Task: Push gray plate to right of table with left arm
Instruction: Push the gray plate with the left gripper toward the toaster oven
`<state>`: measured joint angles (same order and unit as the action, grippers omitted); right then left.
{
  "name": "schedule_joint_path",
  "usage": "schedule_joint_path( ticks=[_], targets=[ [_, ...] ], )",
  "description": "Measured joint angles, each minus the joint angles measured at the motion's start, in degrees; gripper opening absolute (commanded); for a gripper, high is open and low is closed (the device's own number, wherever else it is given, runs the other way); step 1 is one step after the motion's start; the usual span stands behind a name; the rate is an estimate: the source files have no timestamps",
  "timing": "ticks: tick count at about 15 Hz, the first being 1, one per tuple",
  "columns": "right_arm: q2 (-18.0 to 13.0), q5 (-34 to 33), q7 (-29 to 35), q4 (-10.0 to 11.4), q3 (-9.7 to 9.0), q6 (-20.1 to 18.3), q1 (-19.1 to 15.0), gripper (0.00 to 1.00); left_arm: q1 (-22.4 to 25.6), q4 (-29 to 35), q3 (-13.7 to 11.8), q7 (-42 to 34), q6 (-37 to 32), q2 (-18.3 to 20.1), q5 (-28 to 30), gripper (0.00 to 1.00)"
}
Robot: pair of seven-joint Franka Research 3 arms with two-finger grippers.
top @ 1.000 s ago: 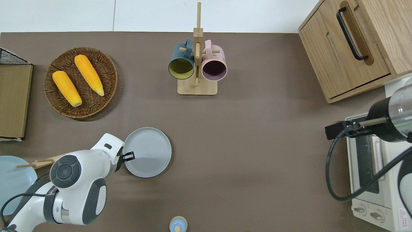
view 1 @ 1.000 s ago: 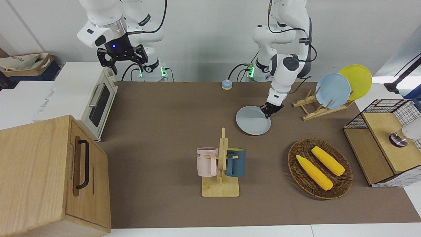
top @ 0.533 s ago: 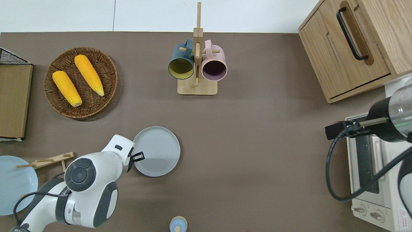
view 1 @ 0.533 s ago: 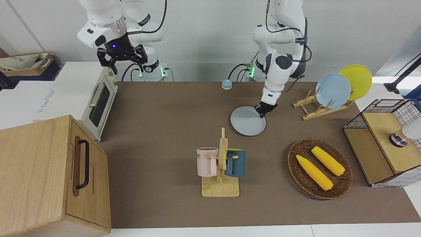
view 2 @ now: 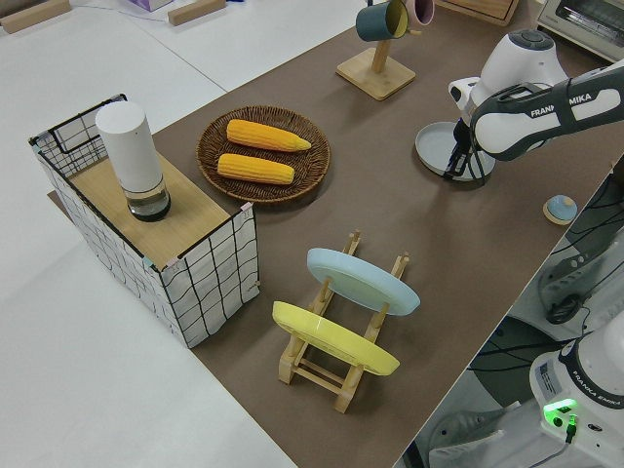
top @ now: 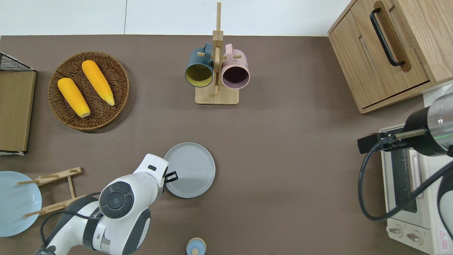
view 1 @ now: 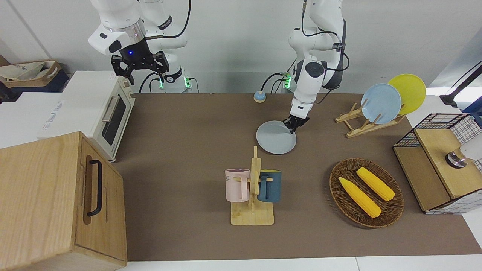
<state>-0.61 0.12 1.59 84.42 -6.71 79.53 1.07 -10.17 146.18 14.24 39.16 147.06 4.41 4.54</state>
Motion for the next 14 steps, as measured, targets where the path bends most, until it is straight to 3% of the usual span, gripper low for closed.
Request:
schedule_joint_path(
  ticks=[9,14],
  targets=[
    [0.0,0.0,0.0,0.0,0.0,0.0,0.0,0.983,-1.03,-3.14,7.53,12.22,0.33,-2.75,0.0,0.0],
    [0.0,0.0,0.0,0.0,0.0,0.0,0.0,0.983,-2.46,-5.42,8.96,20.3,0.34,-5.02,-3.48,0.0]
  ],
)
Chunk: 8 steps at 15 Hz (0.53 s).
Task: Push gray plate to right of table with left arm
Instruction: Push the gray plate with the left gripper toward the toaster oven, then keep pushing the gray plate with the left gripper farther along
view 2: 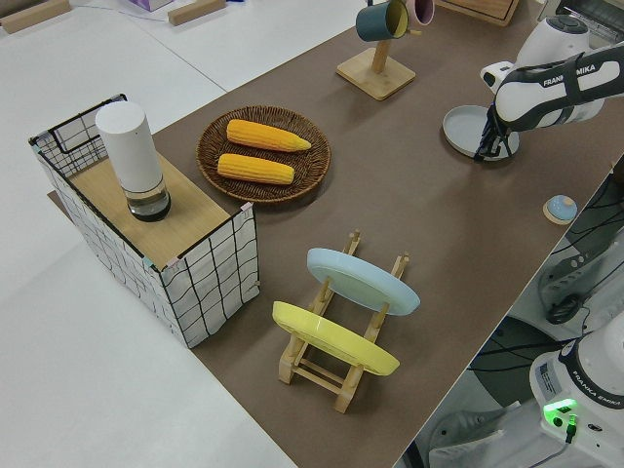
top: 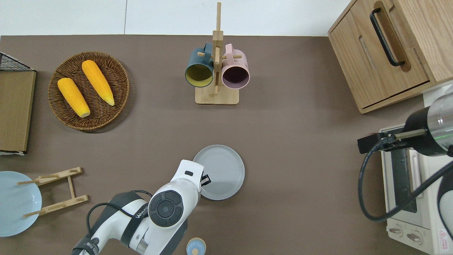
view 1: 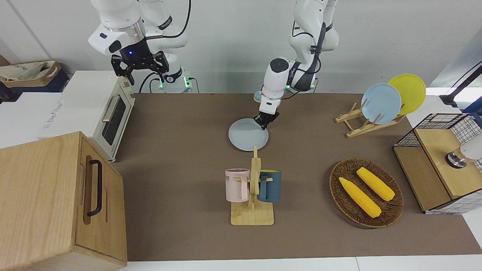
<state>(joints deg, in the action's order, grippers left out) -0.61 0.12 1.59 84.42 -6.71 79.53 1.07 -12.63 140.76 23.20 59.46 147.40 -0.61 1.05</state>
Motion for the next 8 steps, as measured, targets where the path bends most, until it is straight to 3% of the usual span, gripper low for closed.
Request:
schedule_joint_path(
  ticks=[8],
  targets=[
    [0.0,0.0,0.0,0.0,0.0,0.0,0.0,0.983,-5.32,-4.61,0.32,12.69,-0.06,-4.11,-5.23,0.0]
  ],
)
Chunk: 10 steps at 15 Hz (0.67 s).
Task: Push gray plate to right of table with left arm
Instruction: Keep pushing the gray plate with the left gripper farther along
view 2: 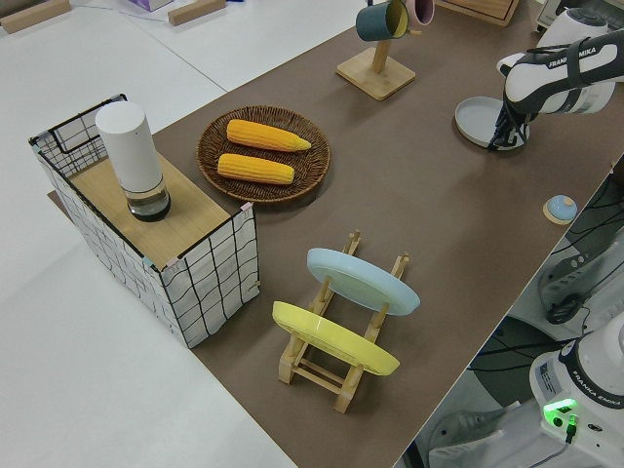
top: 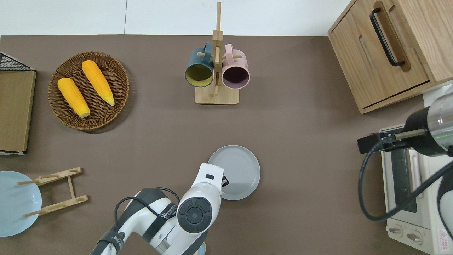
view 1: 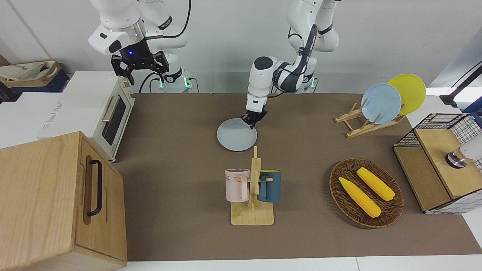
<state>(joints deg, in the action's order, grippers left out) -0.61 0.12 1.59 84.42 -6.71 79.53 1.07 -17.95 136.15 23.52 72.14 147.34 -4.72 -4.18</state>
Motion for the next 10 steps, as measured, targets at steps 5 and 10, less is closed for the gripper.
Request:
schedule_joint_path(
  ticks=[5,10],
  targets=[
    [0.0,0.0,0.0,0.0,0.0,0.0,0.0,0.983,-2.83,-3.62,0.02,7.03,-0.72,-3.02,-3.88,0.0],
    [0.0,0.0,0.0,0.0,0.0,0.0,0.0,0.983,-6.26,-9.32,0.06,13.54,-3.77,-7.1,-7.32,0.0]
  ],
)
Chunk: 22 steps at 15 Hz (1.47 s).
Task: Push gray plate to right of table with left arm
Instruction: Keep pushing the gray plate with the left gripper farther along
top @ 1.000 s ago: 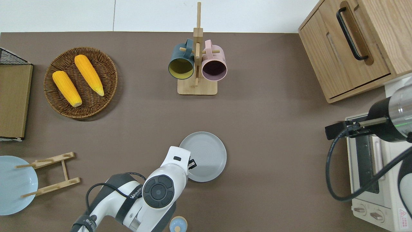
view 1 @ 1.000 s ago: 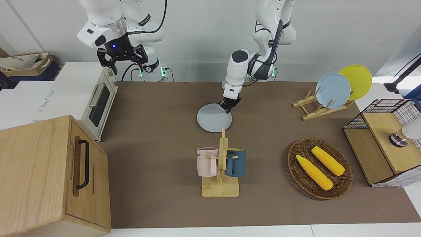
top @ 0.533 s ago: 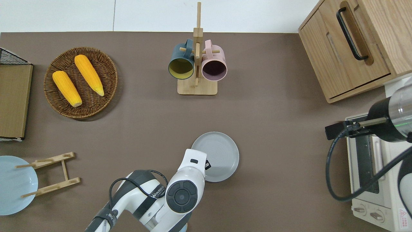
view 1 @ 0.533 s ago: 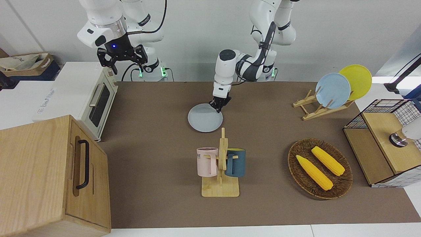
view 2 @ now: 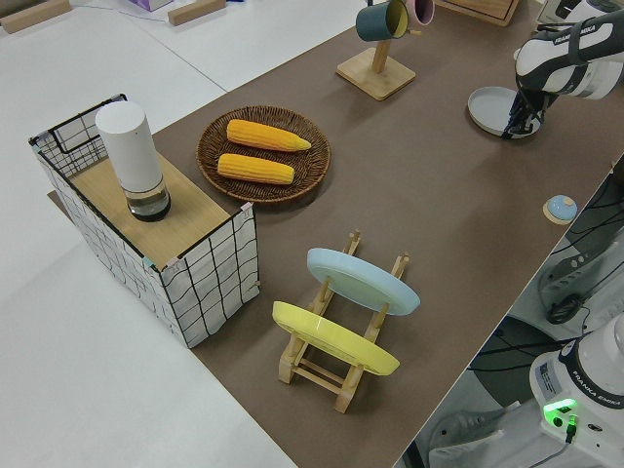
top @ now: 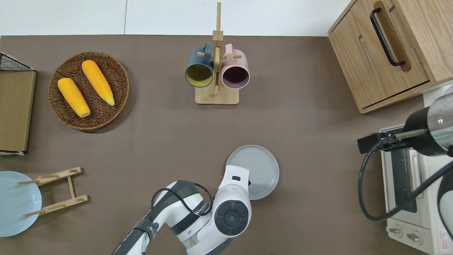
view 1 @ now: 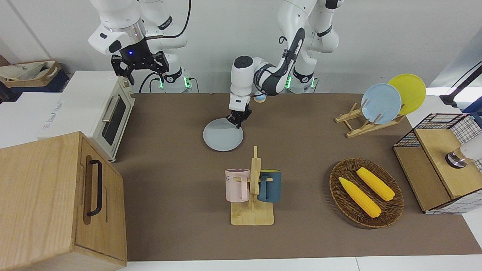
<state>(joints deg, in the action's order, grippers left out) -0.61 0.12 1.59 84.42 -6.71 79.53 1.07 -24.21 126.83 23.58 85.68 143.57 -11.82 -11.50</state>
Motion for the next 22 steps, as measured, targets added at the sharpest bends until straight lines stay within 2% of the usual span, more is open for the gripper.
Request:
schedule_joint_path(
  ticks=[5,12,22],
  targets=[
    [0.0,0.0,0.0,0.0,0.0,0.0,0.0,0.983,-2.83,-4.95,0.0,5.84,-2.51,-3.47,-3.3,0.0],
    [0.0,0.0,0.0,0.0,0.0,0.0,0.0,0.983,-7.63,-11.72,-0.04,10.92,-4.62,-8.28,-4.05,0.0],
    [0.0,0.0,0.0,0.0,0.0,0.0,0.0,0.983,-12.6,-17.78,-0.39,15.86,-6.78,-12.38,-5.81,0.0]
  ],
)
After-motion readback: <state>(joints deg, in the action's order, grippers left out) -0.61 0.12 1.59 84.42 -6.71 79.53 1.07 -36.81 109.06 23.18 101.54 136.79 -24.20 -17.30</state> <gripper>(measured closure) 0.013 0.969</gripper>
